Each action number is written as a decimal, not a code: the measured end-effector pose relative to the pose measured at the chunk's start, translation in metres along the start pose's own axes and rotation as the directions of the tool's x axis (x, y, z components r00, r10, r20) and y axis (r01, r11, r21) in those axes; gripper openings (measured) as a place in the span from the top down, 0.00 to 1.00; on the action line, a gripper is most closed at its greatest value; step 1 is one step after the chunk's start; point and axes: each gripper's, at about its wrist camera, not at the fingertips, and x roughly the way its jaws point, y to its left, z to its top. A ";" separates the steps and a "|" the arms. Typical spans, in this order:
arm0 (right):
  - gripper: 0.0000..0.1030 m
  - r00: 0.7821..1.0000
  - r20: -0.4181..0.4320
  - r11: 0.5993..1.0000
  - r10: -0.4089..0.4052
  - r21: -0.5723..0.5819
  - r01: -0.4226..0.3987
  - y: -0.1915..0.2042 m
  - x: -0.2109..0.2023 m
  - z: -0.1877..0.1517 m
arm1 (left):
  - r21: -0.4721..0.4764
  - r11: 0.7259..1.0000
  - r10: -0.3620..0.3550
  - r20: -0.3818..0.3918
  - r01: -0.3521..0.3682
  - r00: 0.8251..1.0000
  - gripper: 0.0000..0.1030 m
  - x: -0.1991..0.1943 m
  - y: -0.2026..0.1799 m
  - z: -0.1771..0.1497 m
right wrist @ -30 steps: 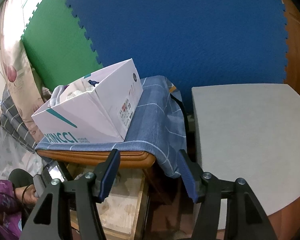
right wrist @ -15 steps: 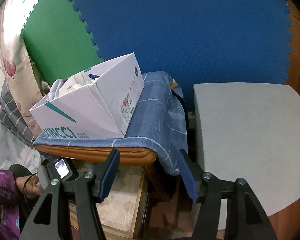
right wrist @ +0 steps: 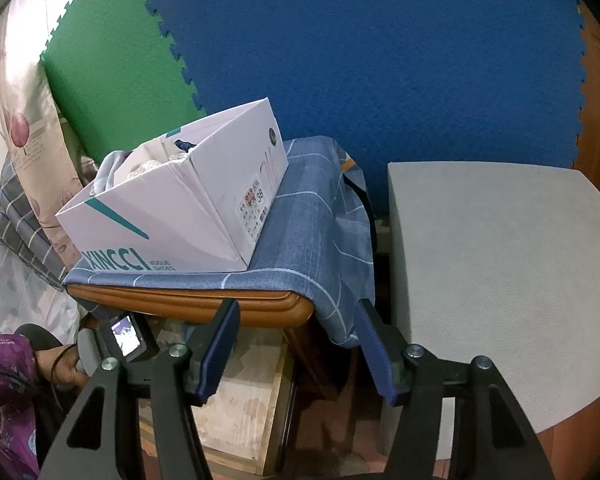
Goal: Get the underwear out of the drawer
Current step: 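Grasp the white rolled sock with the left gripper, then lift the white sock and carry it over the white box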
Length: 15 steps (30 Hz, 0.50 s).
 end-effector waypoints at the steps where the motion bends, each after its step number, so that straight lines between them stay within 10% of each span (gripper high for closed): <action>1: 0.41 1.000 0.000 1.000 0.000 0.000 0.000 0.000 0.000 0.000 | 0.011 1.000 -0.022 0.006 0.022 1.000 0.61 -0.004 -0.003 0.001; 15: 0.41 1.000 -0.010 1.000 -0.004 0.014 0.004 -0.003 0.003 0.000 | 0.212 0.977 -0.094 0.253 0.039 0.963 0.62 -0.111 -0.059 -0.004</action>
